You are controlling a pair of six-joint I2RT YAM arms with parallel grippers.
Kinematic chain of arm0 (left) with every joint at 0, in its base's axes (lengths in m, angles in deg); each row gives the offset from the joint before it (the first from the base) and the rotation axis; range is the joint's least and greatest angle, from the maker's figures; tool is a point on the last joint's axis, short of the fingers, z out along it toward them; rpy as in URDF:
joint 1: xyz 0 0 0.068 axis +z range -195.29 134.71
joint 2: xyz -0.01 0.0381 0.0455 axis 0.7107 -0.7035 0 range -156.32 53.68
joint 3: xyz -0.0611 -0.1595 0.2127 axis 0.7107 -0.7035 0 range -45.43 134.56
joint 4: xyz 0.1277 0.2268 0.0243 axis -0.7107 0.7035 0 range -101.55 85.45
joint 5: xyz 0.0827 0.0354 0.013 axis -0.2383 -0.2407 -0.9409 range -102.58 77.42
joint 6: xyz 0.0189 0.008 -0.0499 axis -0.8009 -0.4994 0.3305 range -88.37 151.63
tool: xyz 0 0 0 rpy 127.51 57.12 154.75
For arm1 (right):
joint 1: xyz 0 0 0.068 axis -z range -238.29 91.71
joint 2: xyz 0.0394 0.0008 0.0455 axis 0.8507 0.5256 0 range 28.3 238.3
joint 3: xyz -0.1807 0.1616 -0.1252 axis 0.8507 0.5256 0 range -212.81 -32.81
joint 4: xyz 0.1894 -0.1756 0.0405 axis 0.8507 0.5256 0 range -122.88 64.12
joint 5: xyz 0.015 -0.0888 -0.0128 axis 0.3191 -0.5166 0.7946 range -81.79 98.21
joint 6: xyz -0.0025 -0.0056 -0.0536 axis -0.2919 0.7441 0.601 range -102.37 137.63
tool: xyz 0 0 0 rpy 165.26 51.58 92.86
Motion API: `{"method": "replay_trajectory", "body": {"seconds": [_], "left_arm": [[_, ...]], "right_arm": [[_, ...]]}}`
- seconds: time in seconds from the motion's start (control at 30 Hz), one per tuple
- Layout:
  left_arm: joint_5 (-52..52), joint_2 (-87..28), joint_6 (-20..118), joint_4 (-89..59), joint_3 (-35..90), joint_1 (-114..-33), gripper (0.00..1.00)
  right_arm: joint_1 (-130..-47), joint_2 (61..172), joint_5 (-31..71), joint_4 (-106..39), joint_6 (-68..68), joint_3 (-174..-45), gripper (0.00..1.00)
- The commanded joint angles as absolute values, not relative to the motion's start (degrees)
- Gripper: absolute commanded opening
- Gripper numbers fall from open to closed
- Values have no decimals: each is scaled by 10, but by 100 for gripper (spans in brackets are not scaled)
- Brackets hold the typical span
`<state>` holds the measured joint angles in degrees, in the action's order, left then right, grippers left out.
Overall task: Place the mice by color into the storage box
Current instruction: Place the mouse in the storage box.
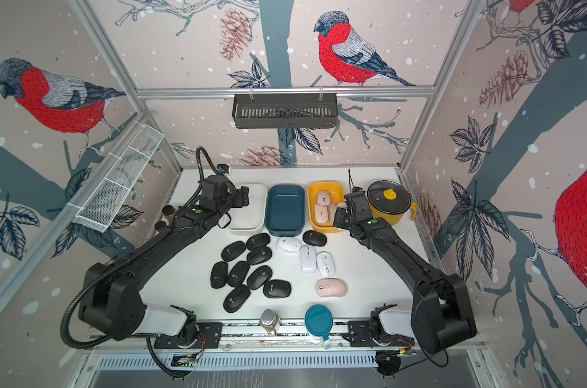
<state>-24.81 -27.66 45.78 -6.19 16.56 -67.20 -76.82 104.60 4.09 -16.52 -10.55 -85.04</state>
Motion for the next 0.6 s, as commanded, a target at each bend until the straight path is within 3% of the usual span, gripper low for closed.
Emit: {"method": "replay_trajectory", "body": {"seconds": [0.0, 0.57], "left_arm": [[-258, -274, 457, -66, 164, -673, 87], [-245, -260, 455, -73, 149, -673, 87]], "right_arm": [[-764, 1076, 20, -212, -77, -879, 59], [-735, 1296, 26, -236, -43, -1031, 57]]}}
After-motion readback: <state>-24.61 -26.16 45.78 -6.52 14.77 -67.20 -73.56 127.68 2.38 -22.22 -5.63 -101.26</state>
